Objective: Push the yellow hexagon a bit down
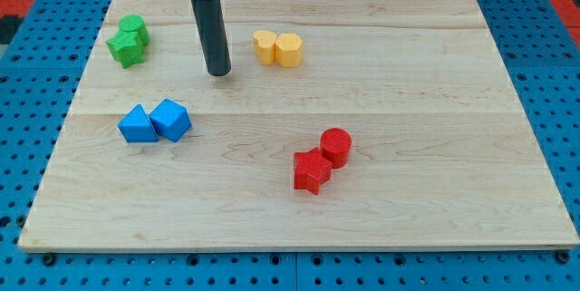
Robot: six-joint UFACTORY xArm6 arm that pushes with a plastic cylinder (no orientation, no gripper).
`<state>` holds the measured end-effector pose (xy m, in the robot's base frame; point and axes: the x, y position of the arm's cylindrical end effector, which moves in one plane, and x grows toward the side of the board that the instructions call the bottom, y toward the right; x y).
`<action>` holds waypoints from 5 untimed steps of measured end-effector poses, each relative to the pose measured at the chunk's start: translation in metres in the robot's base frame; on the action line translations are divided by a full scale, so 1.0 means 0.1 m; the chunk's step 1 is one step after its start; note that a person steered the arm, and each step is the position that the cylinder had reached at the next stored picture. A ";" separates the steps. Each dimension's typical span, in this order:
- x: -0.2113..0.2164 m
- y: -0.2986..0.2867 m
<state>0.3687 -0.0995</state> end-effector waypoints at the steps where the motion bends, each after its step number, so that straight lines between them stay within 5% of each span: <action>1: 0.00 0.00; 2: 0.07 -0.01; 5: -0.78 0.22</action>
<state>0.2904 -0.0774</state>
